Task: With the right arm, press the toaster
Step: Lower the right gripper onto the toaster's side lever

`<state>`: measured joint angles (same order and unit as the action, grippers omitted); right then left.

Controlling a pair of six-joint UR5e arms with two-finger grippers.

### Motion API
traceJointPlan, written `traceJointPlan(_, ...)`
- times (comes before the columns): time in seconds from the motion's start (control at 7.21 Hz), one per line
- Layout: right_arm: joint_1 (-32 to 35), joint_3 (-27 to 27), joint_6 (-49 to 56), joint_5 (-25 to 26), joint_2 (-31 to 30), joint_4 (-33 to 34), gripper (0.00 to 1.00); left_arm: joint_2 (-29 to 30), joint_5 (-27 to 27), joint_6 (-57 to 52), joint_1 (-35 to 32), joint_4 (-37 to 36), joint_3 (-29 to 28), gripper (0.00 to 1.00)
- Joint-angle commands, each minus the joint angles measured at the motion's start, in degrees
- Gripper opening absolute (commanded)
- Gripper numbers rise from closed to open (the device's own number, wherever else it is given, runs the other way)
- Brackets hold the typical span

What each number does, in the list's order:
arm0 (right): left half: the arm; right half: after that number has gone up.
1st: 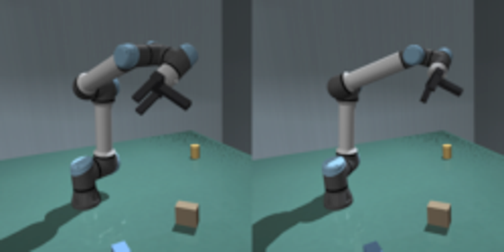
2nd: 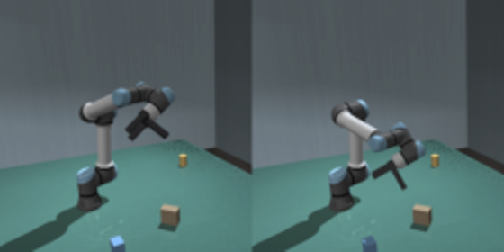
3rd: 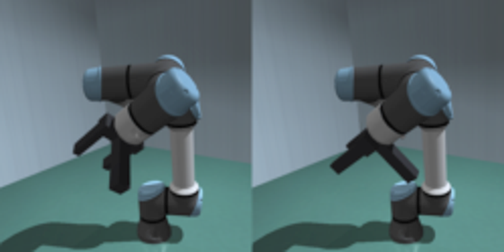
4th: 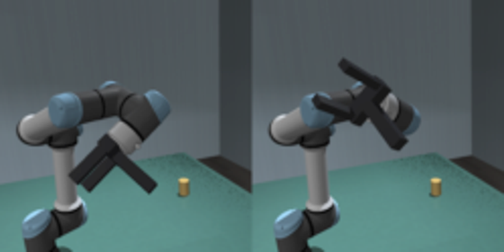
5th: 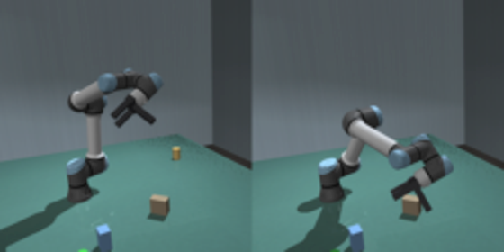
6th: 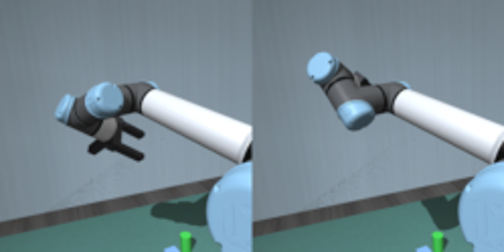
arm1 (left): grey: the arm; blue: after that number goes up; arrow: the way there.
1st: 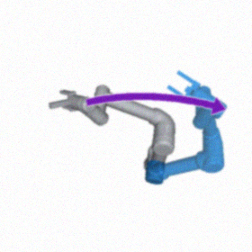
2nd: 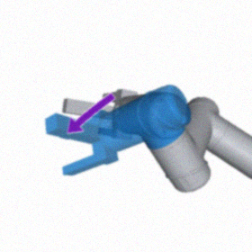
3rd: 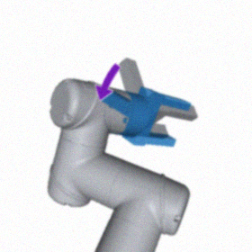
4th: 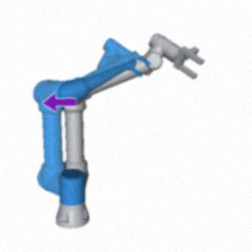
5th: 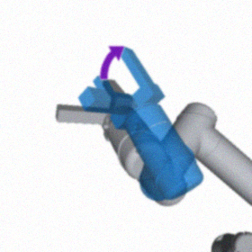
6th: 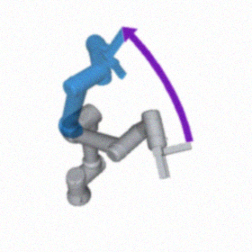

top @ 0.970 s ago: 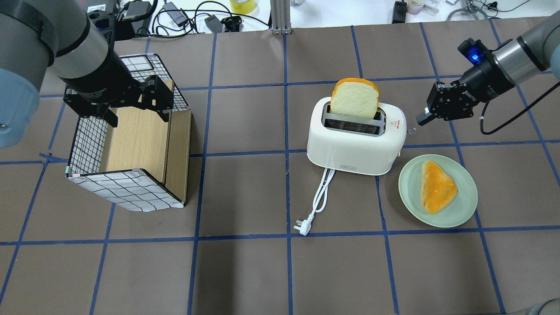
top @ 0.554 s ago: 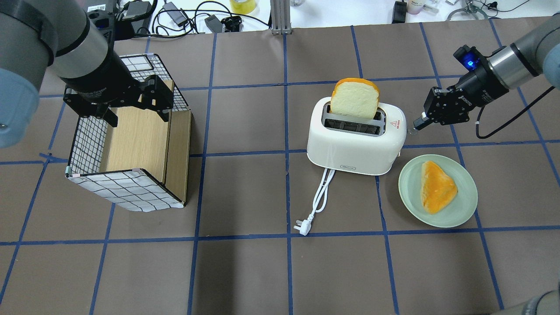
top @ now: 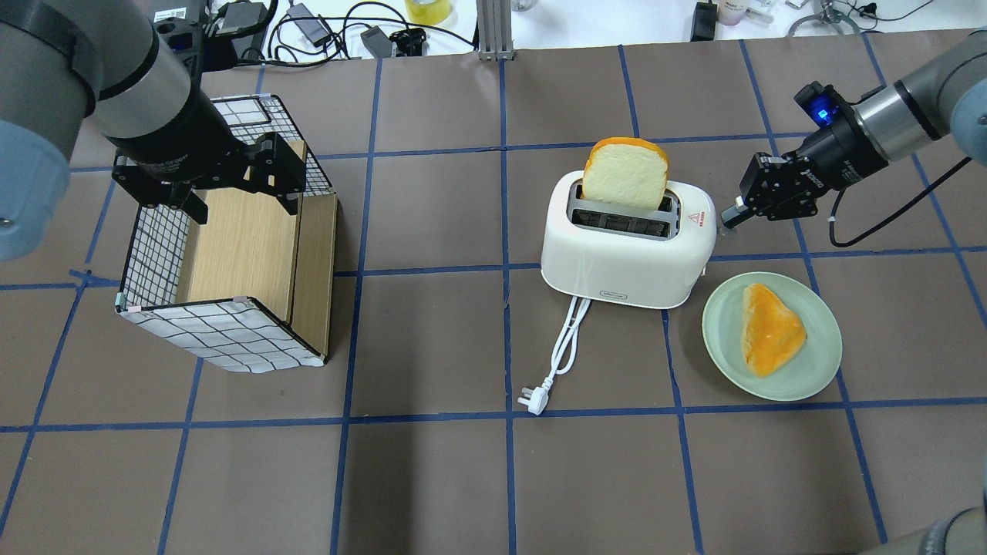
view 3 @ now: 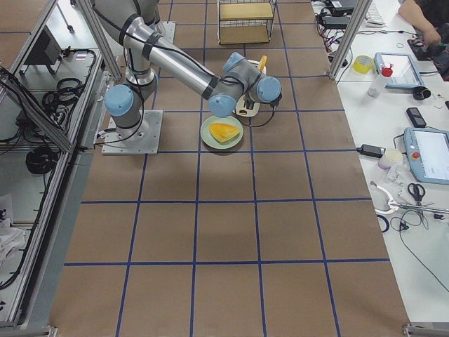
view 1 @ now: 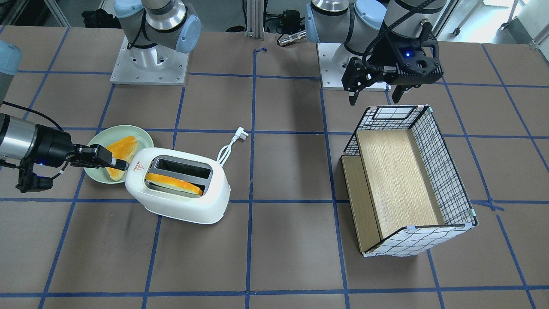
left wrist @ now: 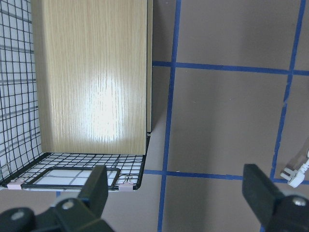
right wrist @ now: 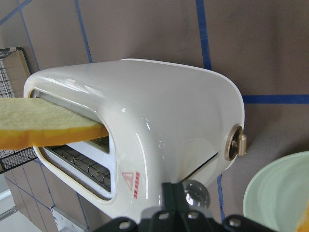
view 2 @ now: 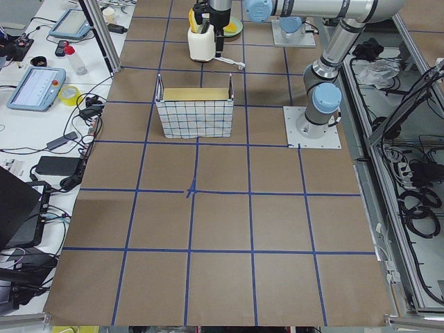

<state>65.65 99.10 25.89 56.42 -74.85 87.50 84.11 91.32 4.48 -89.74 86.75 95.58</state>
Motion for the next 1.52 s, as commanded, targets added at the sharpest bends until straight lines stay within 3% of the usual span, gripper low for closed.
traceJointPlan(0.0,0.0,0.04,0.12,0.09,0.23,0.04,0.06,0.0,0.0,0.0,0.0,0.0,0.04,1.0)
traceJointPlan(1.39,0.0,3.74,-0.4,1.06,3.03,3.46,0.06,0.0,0.0,0.0,0.0,0.0,-0.05,1.0)
